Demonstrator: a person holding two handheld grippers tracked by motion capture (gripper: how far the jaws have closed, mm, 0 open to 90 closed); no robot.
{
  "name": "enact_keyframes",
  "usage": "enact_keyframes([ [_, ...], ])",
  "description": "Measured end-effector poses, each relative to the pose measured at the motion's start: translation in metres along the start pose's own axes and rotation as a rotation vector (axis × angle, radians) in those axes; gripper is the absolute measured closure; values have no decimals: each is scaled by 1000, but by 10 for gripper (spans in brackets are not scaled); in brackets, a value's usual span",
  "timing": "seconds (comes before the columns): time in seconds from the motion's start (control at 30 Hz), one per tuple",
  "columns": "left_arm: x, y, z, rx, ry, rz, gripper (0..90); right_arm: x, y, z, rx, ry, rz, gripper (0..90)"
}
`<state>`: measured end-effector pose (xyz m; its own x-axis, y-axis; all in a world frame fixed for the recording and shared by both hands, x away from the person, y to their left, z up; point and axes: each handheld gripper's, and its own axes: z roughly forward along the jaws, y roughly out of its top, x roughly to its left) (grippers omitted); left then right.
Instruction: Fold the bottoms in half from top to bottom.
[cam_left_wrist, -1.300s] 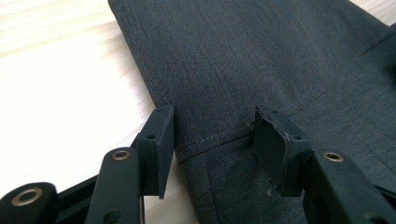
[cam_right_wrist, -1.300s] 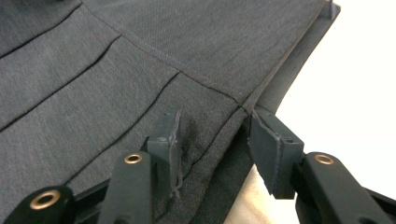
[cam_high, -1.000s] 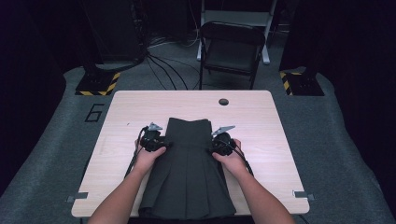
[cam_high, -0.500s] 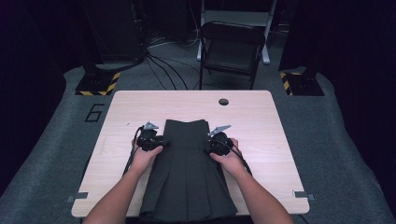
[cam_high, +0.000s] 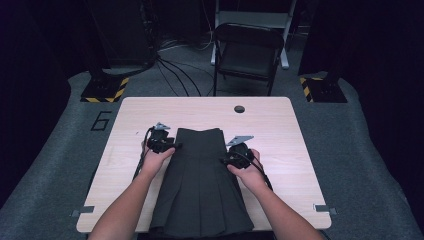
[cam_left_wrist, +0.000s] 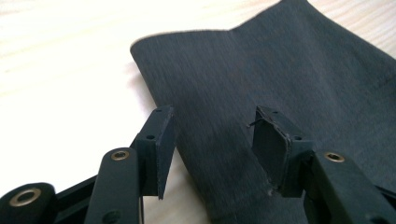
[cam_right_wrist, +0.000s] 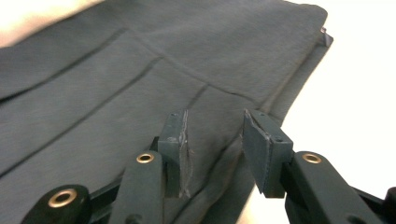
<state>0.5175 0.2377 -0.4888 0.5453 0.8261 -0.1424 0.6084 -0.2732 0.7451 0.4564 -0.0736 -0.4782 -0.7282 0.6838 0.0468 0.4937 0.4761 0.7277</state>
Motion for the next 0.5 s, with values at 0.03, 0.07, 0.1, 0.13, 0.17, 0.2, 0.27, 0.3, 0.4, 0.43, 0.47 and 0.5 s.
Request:
enact_keyframes([
  [0.03,0,0,0,0,0,0,469,4,-2,-4,-1,5,-6,606],
  [0.07,1,2,0,3,-5,2,469,4,-2,-4,-1,5,-6,606],
  [0.1,1,7,3,6,2,11,452,12,-8,-10,-9,18,-22,606],
  [0.13,1,7,3,6,2,11,447,16,-12,-13,-8,27,-28,606],
  [0.17,1,9,4,7,6,14,443,20,-17,-15,-8,35,-40,605],
  [0.2,2,12,6,-8,13,19,443,24,-21,-17,2,43,-50,605],
  [0.27,3,14,7,2,12,13,440,32,-29,-19,14,39,-69,608],
  [0.3,4,15,9,6,17,12,440,35,-32,-19,29,29,-92,610],
  [0.4,5,20,13,10,16,15,440,42,-42,-21,61,-8,-123,620],
  [0.43,6,21,13,6,21,27,440,42,-44,-21,67,-16,-134,626],
  [0.47,7,22,14,4,24,19,438,43,-47,-21,71,-20,-118,629],
  [0.5,9,23,18,8,32,10,434,42,-50,-21,73,-21,-110,632],
])
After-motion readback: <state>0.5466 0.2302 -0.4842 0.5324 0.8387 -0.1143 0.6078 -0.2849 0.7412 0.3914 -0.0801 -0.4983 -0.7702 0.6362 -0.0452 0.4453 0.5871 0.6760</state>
